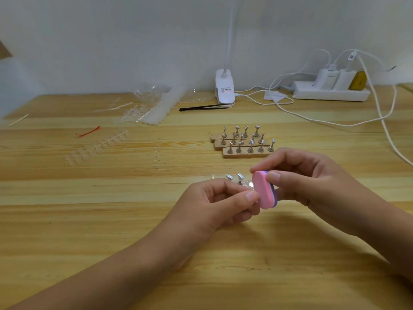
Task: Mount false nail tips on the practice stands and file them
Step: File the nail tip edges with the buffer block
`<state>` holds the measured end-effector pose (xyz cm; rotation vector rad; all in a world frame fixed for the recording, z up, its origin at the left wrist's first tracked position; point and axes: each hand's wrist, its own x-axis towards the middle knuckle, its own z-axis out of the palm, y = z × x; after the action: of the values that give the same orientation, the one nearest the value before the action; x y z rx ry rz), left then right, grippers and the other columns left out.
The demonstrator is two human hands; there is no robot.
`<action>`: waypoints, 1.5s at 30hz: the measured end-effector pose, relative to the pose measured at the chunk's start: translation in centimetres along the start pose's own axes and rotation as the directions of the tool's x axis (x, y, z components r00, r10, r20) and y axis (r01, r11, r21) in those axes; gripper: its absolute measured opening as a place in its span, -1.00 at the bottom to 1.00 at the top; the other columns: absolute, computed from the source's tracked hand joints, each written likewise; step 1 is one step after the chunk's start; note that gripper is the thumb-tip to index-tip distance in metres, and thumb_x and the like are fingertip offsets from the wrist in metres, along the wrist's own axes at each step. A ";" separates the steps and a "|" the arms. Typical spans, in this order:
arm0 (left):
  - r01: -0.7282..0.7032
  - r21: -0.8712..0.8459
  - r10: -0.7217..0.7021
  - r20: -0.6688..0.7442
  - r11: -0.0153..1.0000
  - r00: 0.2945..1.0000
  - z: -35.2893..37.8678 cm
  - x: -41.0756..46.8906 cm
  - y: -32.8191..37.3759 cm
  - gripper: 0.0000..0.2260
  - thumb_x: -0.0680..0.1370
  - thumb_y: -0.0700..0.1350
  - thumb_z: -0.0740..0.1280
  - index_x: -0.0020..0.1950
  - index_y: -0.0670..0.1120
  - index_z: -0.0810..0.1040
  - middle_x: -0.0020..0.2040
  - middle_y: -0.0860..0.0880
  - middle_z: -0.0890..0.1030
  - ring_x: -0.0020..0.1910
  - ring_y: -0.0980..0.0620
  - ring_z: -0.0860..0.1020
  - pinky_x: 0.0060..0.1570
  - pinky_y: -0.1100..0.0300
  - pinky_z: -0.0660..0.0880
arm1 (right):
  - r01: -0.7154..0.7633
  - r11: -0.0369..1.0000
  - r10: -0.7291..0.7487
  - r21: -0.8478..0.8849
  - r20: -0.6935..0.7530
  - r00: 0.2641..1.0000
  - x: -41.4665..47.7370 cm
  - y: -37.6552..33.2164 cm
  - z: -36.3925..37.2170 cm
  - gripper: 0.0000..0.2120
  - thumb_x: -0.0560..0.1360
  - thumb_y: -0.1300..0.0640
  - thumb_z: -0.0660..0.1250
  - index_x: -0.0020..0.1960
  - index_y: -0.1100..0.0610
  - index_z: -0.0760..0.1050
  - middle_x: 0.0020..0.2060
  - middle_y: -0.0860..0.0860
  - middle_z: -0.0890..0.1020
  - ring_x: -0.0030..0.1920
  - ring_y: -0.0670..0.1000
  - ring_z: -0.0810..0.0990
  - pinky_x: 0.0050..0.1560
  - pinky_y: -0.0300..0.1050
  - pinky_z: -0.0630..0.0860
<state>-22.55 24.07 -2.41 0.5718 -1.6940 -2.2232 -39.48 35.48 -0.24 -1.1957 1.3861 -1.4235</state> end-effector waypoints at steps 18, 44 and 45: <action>0.024 -0.187 -0.025 -0.002 0.982 1.000 -0.3 0.2 0.2 -0.80 0.41 -0.07 0.45 -0.02 -0.11 0.72 0.01 -0.13 0.71 -0.01 0.05 0.67 0.04 0.26 0.59 | -0.001 0.999 0.000 0.036 0.031 1.000 -0.2 -0.3 -0.1 -0.61 0.31 -0.09 0.56 0.07 0.04 0.64 -0.11 0.07 0.71 -0.07 0.02 0.69 -0.04 -0.16 0.61; -0.011 -0.055 0.014 0.039 0.998 0.999 -0.3 0.2 0.2 -0.87 0.40 0.04 0.51 -0.24 0.00 0.71 -0.19 0.01 0.69 -0.15 0.14 0.61 -0.02 0.30 0.55 | -0.061 0.994 0.059 0.089 0.019 0.998 -0.3 -0.3 0.6 -0.59 0.25 -0.10 0.60 -0.01 0.08 0.64 -0.13 0.08 0.69 -0.12 0.03 0.69 -0.08 -0.15 0.62; -0.015 -0.049 0.017 0.037 0.999 0.999 -0.4 0.2 0.1 -0.87 0.39 0.04 0.51 -0.24 0.00 0.70 -0.19 0.01 0.68 -0.15 0.14 0.61 -0.01 0.29 0.55 | -0.053 0.994 0.053 0.099 0.003 0.999 -0.2 -0.4 0.6 -0.59 0.24 -0.10 0.60 -0.02 0.10 0.63 -0.15 0.08 0.69 -0.13 0.03 0.69 -0.08 -0.15 0.62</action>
<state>-22.60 23.63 -2.43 0.5063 -1.6515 -2.2711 -38.82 35.60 0.08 -1.0884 1.3217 -1.4374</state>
